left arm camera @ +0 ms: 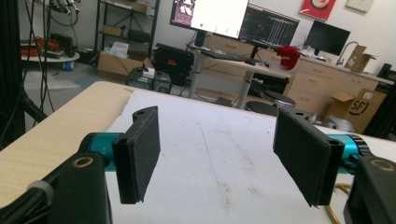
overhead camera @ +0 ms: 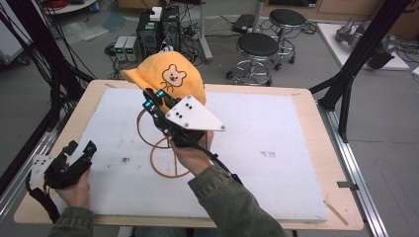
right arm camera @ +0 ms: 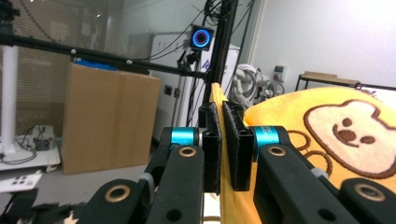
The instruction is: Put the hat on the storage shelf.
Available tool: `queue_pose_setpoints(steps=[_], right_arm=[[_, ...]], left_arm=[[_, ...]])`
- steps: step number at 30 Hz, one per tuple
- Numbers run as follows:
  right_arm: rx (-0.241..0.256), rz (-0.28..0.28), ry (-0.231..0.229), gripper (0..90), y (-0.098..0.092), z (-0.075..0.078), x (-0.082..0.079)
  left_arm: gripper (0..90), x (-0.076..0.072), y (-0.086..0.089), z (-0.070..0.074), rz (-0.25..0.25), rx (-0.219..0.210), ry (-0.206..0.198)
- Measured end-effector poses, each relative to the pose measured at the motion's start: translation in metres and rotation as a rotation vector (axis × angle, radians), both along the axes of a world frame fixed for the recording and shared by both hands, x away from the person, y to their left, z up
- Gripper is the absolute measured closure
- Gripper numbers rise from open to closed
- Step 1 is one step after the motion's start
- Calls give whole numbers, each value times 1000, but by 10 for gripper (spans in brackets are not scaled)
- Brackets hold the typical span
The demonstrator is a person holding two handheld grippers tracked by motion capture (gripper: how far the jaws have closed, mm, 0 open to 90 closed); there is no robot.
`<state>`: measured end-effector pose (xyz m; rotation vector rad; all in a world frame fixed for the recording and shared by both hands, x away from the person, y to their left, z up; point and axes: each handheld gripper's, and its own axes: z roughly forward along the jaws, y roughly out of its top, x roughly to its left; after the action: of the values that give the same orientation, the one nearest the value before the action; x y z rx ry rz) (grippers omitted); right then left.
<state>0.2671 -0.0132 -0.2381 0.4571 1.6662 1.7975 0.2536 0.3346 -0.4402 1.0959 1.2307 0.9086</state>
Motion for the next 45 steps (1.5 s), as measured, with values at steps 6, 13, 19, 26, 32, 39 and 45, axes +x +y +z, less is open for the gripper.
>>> queue_pose_setpoints(steps=[6,13,19,26,32,39,45], right_arm=[[-27,11,46,858,10,-14,-4],[-55,42,83,858,20,-31,-7],[-92,61,108,858,28,-43,-12],[-134,82,144,857,36,-63,-15],[-165,84,177,856,41,-81,-16],[-177,74,216,855,41,-92,-13],[-184,69,229,854,40,-94,-13]], left_arm=[[320,0,0,0,0,0,-1],[320,0,-1,0,-4,5,2],[320,0,0,0,-6,7,3],[320,1,-1,0,-5,5,2],[321,1,-1,-1,-10,9,6],[320,1,-1,-1,-12,13,11],[321,1,-2,-1,-12,10,10]])
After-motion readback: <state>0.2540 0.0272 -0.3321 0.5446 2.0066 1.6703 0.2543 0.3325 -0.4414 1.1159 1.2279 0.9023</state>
